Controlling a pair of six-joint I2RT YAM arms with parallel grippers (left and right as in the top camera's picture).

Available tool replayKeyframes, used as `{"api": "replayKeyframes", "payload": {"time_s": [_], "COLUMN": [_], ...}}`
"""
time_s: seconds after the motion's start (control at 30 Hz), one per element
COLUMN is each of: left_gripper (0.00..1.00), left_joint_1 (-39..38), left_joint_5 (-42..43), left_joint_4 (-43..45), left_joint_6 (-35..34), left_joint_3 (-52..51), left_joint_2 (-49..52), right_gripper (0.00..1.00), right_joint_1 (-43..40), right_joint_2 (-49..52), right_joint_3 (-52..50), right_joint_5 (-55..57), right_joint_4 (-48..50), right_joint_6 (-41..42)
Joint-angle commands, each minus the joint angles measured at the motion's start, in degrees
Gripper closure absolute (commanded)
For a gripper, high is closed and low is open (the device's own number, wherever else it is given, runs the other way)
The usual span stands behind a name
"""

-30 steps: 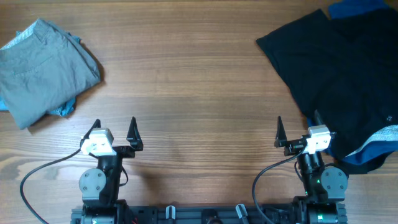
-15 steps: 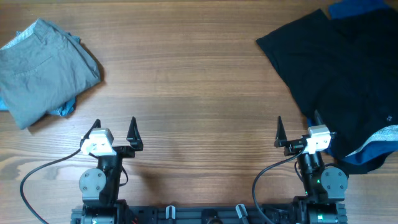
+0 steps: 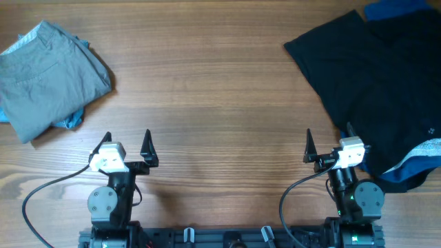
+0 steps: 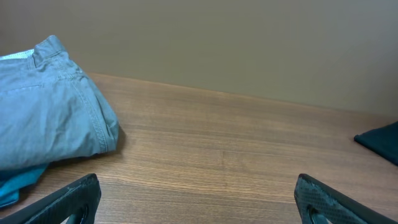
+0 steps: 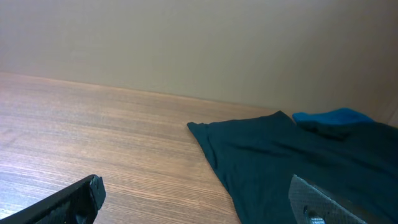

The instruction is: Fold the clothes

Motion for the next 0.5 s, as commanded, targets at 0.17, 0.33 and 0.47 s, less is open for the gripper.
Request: {"api": "replayKeyframes", "payload": {"time_s": [0.17,0.33,0.47], "left_gripper": [0.00,0.00,0.00], "left_joint_1": [0.3,0.3,0.3], "left_joint_5": [0.1,0.1,0.1], "left_joint_4": [-0.1,-0.1,-0.1], "left_joint_6": [0.7,0.5,-7.7], "left_joint_3": [-0.3,-0.3,-0.3], "left_joint_2": [-0.5,-0.3,0.8], "right_gripper": [0.00,0.00,0.00], "right_joint_1": [-0.2,-0.2,-0.2], "right_joint_2": [0.4,0.4,0.5], "right_joint_3": [0.0,0.0,0.0], "right_joint_5": [-1.1,-1.1,-2.0], "right_joint_4": [0.2,0.3,0.7], "right_joint_6": [0.1,0.1,4.0]}}
